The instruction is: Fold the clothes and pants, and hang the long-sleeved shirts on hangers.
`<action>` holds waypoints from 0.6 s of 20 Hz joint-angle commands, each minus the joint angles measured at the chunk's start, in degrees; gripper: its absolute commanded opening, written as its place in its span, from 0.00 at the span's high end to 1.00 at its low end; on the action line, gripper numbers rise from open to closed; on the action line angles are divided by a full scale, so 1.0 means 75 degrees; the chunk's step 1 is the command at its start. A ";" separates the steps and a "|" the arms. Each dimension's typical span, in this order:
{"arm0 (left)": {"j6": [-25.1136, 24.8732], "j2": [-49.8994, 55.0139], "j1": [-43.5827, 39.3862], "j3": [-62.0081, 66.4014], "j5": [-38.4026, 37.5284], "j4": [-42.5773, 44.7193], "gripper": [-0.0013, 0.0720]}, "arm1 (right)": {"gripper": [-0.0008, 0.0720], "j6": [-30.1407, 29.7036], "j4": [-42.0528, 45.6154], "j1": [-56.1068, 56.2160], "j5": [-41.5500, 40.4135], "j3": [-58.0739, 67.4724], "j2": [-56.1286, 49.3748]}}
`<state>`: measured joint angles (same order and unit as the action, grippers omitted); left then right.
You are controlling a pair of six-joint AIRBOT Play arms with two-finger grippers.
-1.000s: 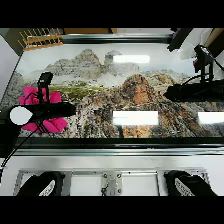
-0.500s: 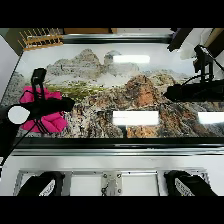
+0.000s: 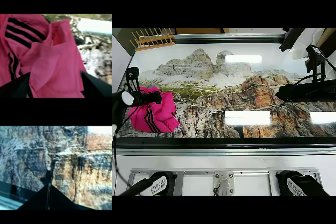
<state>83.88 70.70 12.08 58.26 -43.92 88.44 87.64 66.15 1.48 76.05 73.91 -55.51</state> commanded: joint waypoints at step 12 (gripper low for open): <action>0.0350 0.3095 0.0154 0.2340 -0.1985 -0.0233 0.97 | 0.98 -0.0434 0.0082 0.0006 -0.0003 -0.0003 0.0000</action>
<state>85.54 93.93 14.02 72.58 -53.71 89.76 86.04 66.41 1.48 76.05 73.91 -55.51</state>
